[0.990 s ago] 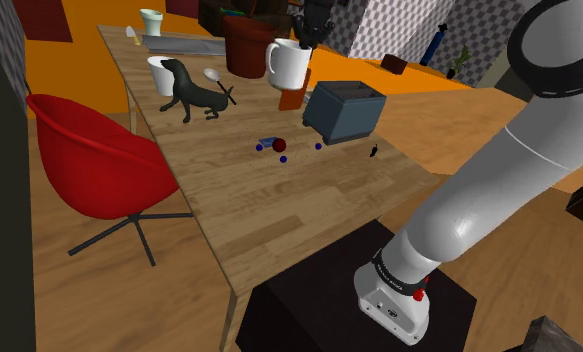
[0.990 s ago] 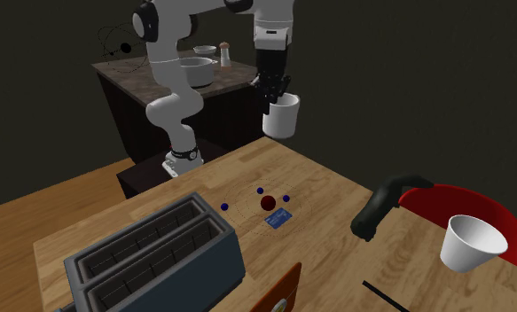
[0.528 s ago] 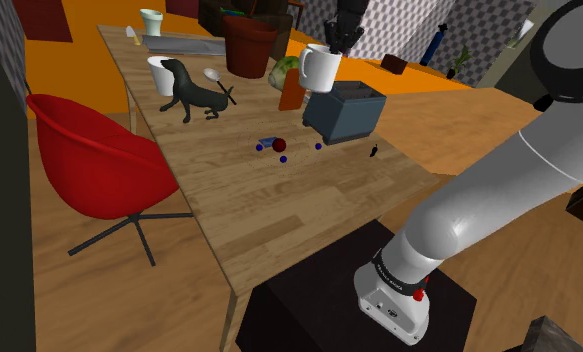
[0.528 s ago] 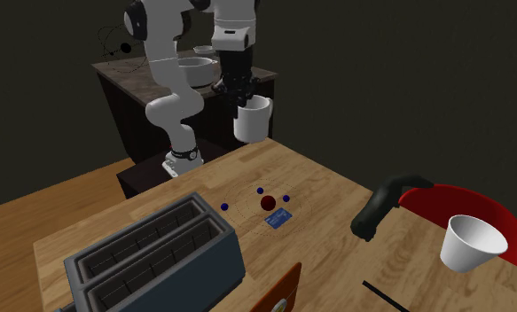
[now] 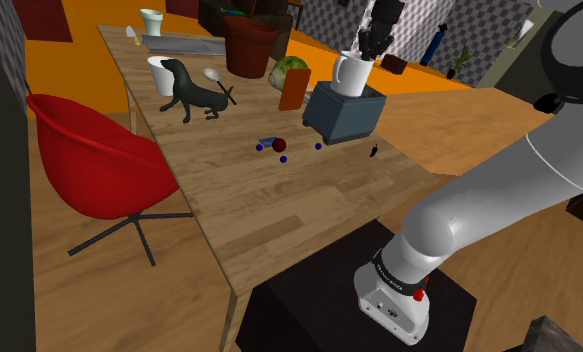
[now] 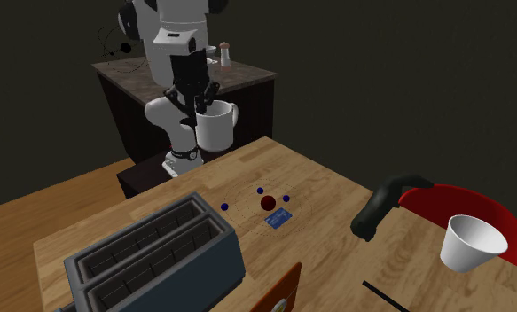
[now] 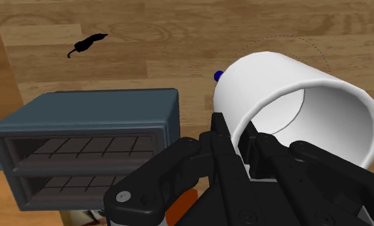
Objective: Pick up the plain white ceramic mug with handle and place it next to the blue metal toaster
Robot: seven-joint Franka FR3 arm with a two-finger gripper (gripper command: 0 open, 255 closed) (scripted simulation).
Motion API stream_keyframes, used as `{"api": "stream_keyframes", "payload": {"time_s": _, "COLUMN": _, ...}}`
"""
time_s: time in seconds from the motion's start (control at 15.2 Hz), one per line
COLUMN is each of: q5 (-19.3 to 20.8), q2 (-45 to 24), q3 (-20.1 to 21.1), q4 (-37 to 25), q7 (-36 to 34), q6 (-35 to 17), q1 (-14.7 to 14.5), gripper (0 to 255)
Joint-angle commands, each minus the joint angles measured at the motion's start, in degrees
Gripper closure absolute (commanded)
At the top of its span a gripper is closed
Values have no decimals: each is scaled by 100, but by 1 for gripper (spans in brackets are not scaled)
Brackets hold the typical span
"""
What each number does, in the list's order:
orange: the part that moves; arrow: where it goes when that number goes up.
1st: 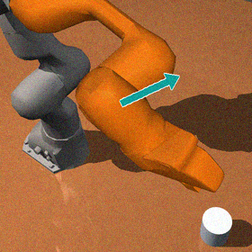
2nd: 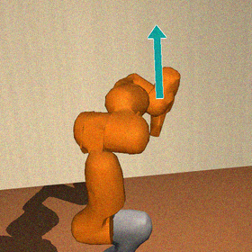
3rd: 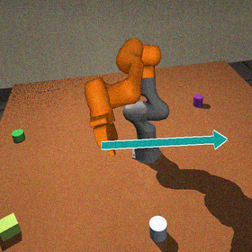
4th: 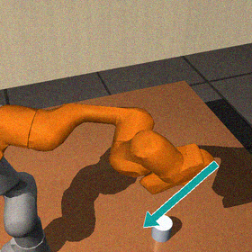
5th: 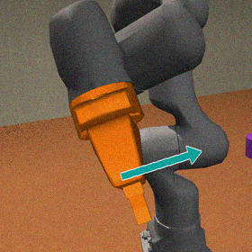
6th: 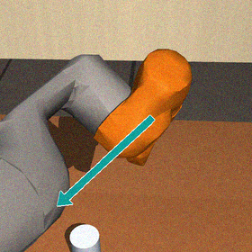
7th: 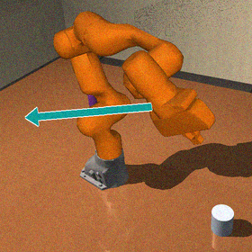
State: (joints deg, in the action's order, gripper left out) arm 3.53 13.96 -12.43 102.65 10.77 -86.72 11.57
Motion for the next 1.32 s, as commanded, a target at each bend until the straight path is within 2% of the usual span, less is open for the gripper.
{"api": "stream_keyframes", "payload": {"time_s": 0.0, "q5": 55, "q2": 27, "q3": -165, "q4": 30, "q7": 271, "q6": -17, "q1": 102, "gripper": 255}}
{"api": "stream_keyframes", "payload": {"time_s": 0.13, "q5": 112, "q2": 30, "q3": -352, "q4": 18, "q7": 565, "q6": -18, "q1": 213, "gripper": 255}}
{"api": "stream_keyframes", "payload": {"time_s": 1.25, "q5": 179, "q2": 212, "q3": -388, "q4": 1510, "q7": 500, "q6": -1333, "q1": 247, "gripper": 255}}
